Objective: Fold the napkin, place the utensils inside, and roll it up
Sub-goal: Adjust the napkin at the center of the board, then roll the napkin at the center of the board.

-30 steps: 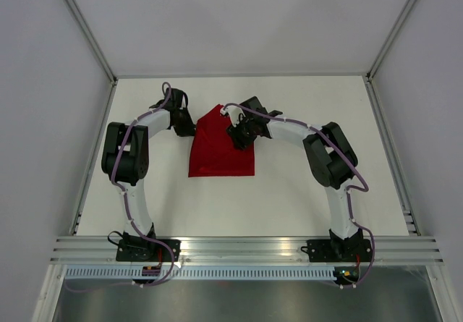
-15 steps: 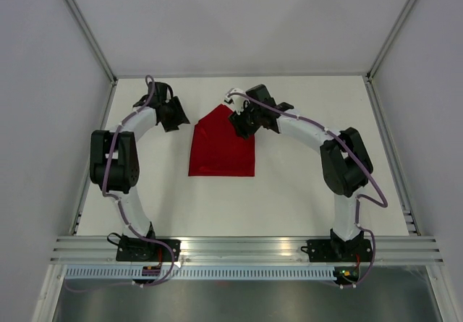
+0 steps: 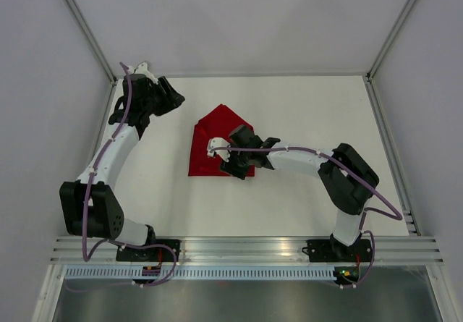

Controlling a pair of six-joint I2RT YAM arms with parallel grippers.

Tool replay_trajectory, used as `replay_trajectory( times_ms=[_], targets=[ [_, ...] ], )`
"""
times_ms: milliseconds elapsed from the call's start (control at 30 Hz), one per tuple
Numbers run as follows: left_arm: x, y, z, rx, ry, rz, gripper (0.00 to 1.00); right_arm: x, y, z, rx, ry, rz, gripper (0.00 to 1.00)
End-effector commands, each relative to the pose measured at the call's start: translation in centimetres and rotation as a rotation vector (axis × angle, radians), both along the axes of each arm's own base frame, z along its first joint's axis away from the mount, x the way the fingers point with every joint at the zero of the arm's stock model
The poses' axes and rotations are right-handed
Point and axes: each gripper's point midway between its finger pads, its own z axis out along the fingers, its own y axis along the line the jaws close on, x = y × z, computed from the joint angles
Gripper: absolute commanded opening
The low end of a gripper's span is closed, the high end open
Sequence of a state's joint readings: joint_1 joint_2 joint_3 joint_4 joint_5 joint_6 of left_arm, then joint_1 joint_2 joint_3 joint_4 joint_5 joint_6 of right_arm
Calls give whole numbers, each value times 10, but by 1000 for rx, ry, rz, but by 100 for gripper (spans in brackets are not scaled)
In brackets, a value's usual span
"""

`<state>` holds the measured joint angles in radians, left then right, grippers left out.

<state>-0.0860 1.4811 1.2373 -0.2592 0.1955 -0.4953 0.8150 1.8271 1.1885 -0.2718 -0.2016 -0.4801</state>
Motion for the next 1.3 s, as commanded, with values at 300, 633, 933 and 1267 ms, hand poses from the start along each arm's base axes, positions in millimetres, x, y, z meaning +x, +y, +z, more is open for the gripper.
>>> replay_trajectory(
  times_ms=[300,633,933,1267],
  targets=[
    [-35,-10,40,21,-130,-106,59,5,38,8,61,-109,109,65],
    [-41,-11,41,24,-136,-116,58,-7,43,-16,22,-86,159,63],
    [-43,-11,46,41,-156,-125,58,-10,31,-45,-46,-62,225,52],
    [-41,-22,42,53,-150,-167,57,-28,7,-73,-141,47,304,38]
  ],
)
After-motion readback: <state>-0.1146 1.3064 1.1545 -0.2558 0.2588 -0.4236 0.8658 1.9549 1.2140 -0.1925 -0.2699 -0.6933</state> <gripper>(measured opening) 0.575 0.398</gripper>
